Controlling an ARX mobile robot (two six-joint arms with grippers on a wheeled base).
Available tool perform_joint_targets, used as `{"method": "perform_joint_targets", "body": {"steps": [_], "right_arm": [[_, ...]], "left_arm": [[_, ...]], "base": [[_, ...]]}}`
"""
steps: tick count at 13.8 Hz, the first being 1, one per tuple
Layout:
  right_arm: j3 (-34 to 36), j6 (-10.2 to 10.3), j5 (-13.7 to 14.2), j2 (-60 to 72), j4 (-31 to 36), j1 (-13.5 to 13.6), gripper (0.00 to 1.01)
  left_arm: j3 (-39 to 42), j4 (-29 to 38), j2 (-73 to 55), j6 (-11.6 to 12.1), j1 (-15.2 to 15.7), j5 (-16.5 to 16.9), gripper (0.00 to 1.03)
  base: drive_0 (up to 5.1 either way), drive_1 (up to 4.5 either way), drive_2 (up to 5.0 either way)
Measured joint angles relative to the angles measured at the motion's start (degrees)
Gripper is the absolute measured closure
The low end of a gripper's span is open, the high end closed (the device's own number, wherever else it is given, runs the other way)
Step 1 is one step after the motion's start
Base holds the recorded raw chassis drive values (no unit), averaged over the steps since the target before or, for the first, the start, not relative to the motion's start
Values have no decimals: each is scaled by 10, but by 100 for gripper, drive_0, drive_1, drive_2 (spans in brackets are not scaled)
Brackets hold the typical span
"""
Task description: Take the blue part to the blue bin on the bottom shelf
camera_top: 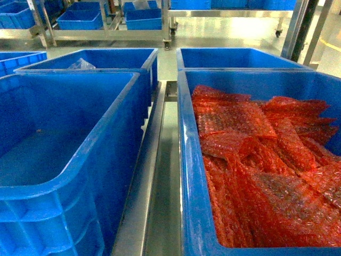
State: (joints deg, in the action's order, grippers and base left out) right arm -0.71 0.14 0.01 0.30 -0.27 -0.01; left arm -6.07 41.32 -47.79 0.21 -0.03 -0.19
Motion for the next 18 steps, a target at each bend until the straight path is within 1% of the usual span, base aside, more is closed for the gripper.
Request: {"method": "perform_joint_targets", "body": {"steps": [2, 3, 4, 5, 10, 15, 18], "right_arm": [[0, 0, 0, 0, 0, 0, 3], [0, 0, 0, 0, 0, 0, 3], [0, 0, 0, 0, 0, 0, 3], [0, 0, 0, 0, 0, 0, 3], [0, 0, 0, 0, 0, 0, 3], [0, 0, 0, 0, 0, 0, 3], [0, 0, 0, 0, 0, 0, 3]], "left_arm": [[23, -40, 60, 0, 0, 0, 101], [30, -49, 82, 0, 0, 0, 101], [47, -28, 85, 0, 0, 0, 101], [53, -64, 105, 0, 0, 1, 101], [53, -175, 235, 0, 0, 1, 101], [53, -269, 334, 0, 0, 1, 101], [53, -304, 369, 0, 0, 1, 101]], "base": [[0, 0, 0], [0, 0, 0], [0, 0, 0], [0, 0, 0], [0, 0, 0], [0, 0, 0], [0, 0, 0]]}}
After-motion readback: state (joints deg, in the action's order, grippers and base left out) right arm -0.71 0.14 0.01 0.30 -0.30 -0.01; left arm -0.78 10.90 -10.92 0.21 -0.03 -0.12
